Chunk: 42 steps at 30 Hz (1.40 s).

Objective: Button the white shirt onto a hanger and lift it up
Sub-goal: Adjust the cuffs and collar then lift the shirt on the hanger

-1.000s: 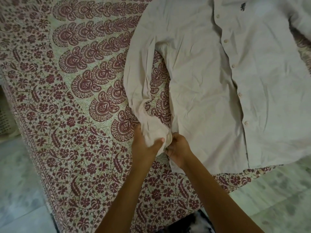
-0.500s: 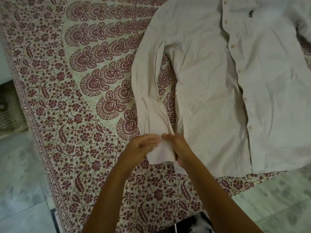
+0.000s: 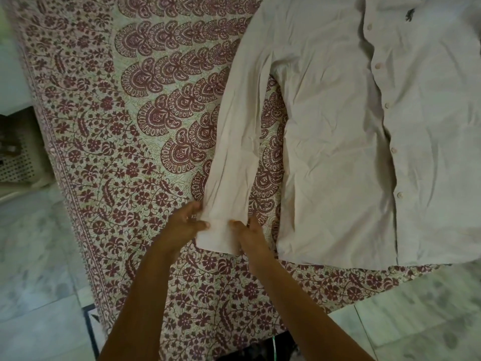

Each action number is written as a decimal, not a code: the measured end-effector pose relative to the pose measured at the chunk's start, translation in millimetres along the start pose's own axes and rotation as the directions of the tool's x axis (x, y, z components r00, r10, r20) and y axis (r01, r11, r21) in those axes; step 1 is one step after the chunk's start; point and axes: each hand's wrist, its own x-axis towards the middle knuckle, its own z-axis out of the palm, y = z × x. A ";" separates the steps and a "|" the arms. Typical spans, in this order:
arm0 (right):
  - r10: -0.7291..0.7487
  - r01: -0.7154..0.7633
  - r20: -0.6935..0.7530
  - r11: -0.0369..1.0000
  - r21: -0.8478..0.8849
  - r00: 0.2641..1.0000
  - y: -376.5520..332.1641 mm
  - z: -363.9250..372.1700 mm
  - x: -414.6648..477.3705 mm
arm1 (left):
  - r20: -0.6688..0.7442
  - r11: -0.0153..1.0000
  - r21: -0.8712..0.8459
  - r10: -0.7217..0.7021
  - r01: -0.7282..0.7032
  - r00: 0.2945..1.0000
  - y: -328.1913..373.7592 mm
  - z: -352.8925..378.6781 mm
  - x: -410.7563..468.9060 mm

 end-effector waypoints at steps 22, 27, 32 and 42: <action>-0.265 0.227 -0.070 0.913 -0.338 0.962 16.6 15.8 16.8 | -0.399 0.867 0.495 0.175 0.051 0.900 -21.0 -16.7 26.1; -0.379 0.342 -0.051 0.879 -0.332 0.924 -13.9 -7.6 14.7 | -0.470 0.813 0.582 0.337 -0.001 0.816 11.4 -8.7 21.0; -0.512 0.433 -0.104 0.804 -0.407 0.853 -51.7 -32.5 0.2 | -0.368 0.820 0.519 0.470 -0.242 0.802 46.8 12.4 8.5; -0.770 0.575 -0.223 0.606 -0.550 0.598 -145.3 -104.8 -75.2 | -0.170 0.671 0.536 0.681 -0.513 0.713 157.1 79.8 -49.1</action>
